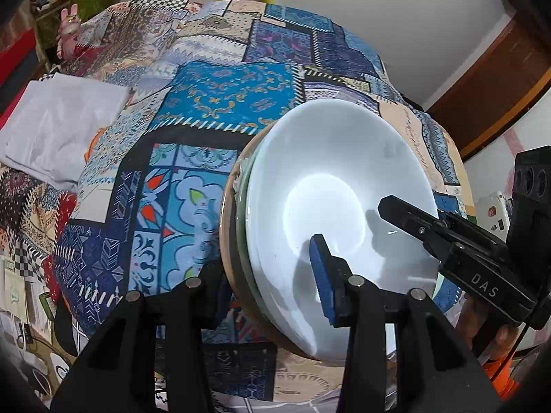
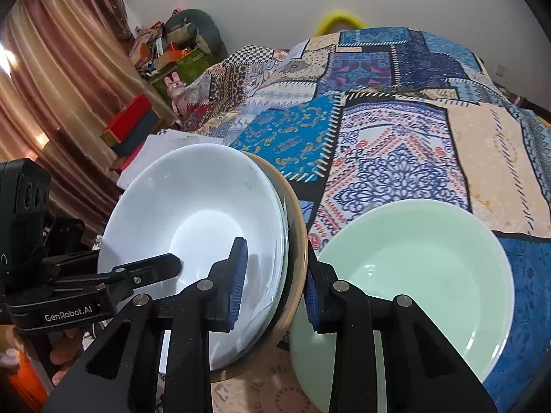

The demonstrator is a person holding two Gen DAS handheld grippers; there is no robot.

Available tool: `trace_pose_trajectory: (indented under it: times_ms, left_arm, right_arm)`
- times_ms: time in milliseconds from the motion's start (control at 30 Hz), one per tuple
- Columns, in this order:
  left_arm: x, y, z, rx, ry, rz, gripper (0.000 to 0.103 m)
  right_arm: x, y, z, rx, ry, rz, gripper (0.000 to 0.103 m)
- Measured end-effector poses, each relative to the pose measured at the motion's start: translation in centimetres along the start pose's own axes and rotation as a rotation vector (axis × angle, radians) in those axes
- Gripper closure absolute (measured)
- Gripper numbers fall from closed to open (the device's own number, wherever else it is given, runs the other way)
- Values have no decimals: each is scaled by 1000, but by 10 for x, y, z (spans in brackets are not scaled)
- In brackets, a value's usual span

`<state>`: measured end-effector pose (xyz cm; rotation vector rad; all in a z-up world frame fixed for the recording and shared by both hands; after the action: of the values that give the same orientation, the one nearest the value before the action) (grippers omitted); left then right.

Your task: Organize plates and bowls

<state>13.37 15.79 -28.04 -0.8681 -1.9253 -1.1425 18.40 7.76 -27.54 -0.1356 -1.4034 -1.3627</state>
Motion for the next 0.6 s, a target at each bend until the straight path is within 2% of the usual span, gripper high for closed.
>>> trace_pose_trajectory:
  times_ms: [600]
  left_arm:
    - [-12, -3, -64, -87, -35, 19, 61]
  right_arm:
    - [43, -7, -47, -55, -55, -44, 76]
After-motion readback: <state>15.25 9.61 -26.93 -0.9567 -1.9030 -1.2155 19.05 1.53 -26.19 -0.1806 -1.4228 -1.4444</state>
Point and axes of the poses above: each gripper's, at about its wrist camera, not at the fingertips, and x roughly against the way its jaws point, z to its left, y to its top, the point moved 9 cm from there along -x, roughly the way its jaws point, and after that the axes turned 4 degrees about x, right-handed, at the moved point
